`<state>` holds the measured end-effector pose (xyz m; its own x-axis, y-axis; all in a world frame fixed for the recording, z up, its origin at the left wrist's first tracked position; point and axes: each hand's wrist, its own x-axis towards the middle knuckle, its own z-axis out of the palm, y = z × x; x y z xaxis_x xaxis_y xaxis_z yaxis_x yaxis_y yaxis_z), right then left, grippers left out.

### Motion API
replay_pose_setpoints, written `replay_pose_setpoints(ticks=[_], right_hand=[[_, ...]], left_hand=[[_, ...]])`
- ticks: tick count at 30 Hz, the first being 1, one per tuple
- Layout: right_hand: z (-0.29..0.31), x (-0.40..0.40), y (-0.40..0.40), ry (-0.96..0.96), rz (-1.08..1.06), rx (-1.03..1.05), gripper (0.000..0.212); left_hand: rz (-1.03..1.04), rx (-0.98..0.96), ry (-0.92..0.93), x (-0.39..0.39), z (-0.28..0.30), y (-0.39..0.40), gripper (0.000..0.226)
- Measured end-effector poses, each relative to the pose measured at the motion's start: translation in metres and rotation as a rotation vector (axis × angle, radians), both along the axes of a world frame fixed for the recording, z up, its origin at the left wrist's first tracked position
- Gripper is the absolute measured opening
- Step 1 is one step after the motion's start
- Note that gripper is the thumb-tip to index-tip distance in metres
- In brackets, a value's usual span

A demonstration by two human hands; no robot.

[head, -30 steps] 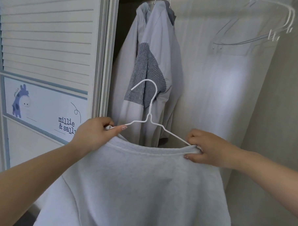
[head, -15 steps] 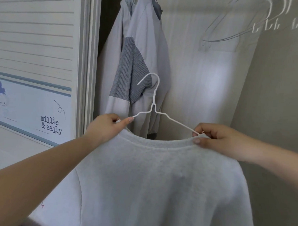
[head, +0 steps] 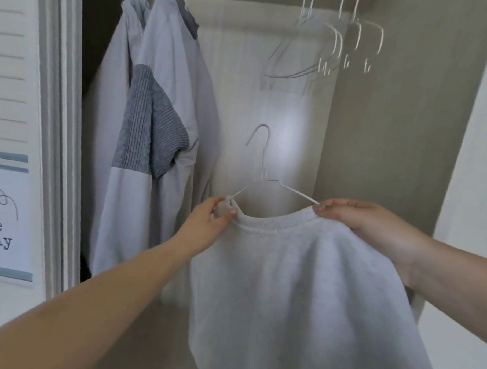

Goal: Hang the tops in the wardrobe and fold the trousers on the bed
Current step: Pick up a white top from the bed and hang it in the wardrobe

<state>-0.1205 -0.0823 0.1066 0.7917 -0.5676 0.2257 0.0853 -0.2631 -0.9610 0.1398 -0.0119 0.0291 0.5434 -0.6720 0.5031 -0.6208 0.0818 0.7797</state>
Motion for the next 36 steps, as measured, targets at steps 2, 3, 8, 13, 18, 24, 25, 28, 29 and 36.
replay_pose_setpoints(ticks=[2, 3, 8, 13, 18, 24, 25, 28, 29, 36], right_hand=[[0.001, 0.006, 0.005, -0.069, -0.007, 0.053, 0.025], [0.002, 0.012, 0.008, -0.097, -0.012, 0.071, 0.027], [0.021, 0.061, 0.013, -0.206, -0.009, 0.089, 0.017], [0.056, 0.125, 0.007, -0.301, -0.12, 0.013, 0.022], [0.091, 0.175, -0.011, -0.364, -0.166, -0.059, 0.019], [0.145, 0.235, -0.031, -0.459, -0.136, -0.178, 0.017], [0.154, 0.245, -0.034, -0.477, -0.121, -0.19, 0.015], [0.184, 0.277, -0.046, -0.539, -0.074, -0.229, 0.015], [0.196, 0.287, -0.05, -0.556, -0.07, -0.247, 0.018], [0.272, 0.351, -0.073, -0.653, -0.042, -0.182, 0.017]], left_hand=[[-0.106, -0.024, 0.114, -0.012, 0.0, -0.003, 0.045], [-0.147, -0.033, 0.169, -0.017, 0.0, -0.003, 0.047], [-0.309, -0.159, 0.341, -0.032, 0.017, -0.001, 0.045], [-0.402, -0.29, 0.342, -0.03, 0.055, -0.004, 0.063], [-0.381, -0.394, 0.2, -0.013, 0.096, -0.006, 0.056], [-0.287, -0.429, -0.018, 0.029, 0.152, -0.019, 0.039], [-0.261, -0.444, -0.038, 0.038, 0.16, -0.021, 0.04], [-0.196, -0.493, -0.147, 0.065, 0.19, -0.027, 0.045], [-0.171, -0.507, -0.179, 0.073, 0.2, -0.03, 0.046], [0.158, -0.453, -0.461, 0.117, 0.255, -0.044, 0.055]])
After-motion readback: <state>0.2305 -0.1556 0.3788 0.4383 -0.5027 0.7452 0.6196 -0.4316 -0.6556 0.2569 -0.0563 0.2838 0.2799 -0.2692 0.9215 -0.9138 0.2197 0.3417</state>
